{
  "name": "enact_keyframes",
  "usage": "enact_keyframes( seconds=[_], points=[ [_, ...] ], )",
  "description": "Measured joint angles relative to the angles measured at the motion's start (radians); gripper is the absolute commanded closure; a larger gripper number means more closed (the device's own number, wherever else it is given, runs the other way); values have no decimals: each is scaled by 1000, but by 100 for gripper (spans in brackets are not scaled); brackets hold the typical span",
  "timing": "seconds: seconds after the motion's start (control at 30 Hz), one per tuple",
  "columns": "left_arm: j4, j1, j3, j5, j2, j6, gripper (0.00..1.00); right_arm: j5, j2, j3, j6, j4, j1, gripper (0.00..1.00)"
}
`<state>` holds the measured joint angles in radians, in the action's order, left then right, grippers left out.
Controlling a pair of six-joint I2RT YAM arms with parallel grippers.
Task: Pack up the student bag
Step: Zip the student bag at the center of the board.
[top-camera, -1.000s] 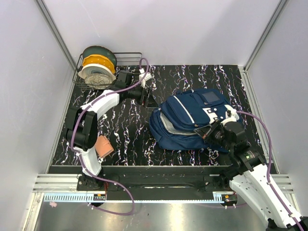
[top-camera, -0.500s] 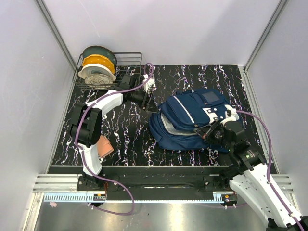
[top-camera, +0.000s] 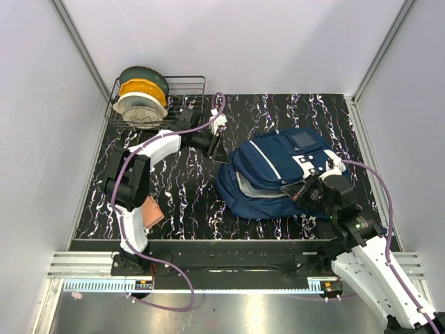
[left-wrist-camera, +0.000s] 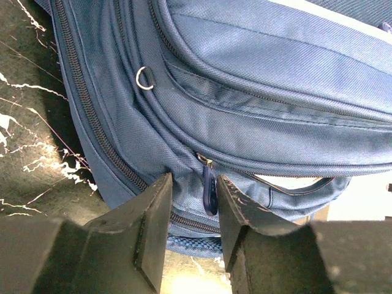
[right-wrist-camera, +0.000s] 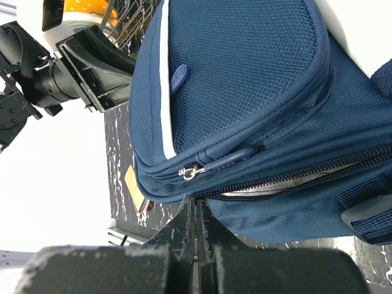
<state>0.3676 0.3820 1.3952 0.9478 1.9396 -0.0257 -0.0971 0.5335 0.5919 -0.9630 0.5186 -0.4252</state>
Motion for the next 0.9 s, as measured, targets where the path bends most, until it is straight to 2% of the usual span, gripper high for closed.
enact_keyframes(
  seconds=[0.07,0.2,0.23,0.5,0.9],
  points=[
    [2,3,3,0,0,1,60,1,0,0,0,0,0,100],
    [12,13,10,-9,0,-6,89,2,0,0,0,0,0,100],
    [19,14,13,-14,0,-10,100,4,0,0,0,1,0,100],
    [80,37,20,-76,-17,-47,100,10,0,0,-2,2,0,100],
    [93,69,-44,-172,-199,-50,100,10,59,10,-14,-5,0,100]
  ],
)
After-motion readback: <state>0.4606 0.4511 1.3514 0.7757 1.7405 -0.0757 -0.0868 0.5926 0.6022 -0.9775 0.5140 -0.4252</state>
